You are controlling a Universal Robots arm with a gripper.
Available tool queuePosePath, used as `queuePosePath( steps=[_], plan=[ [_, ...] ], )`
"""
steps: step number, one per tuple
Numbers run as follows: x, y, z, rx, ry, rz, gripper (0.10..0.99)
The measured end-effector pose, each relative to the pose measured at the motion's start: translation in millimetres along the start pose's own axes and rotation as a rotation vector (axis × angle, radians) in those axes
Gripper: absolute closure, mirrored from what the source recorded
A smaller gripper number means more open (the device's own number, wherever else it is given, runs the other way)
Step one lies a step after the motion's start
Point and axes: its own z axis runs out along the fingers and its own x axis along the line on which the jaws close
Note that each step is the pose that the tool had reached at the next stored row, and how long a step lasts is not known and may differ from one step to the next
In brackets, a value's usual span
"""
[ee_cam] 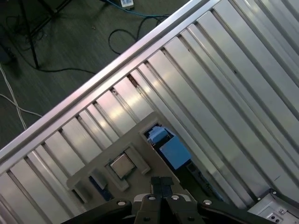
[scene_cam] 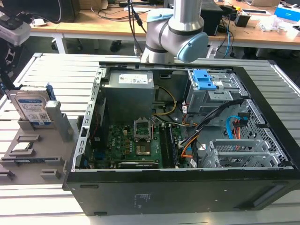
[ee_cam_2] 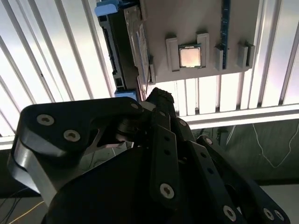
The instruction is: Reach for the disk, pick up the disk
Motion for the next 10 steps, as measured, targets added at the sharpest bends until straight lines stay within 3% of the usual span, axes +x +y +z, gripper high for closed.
queuePosePath(
  steps=[10],
  plan=[
    [0.0, 0.0, 0.0, 0.000, 0.0043, -0.128, 0.980]
  ],
)
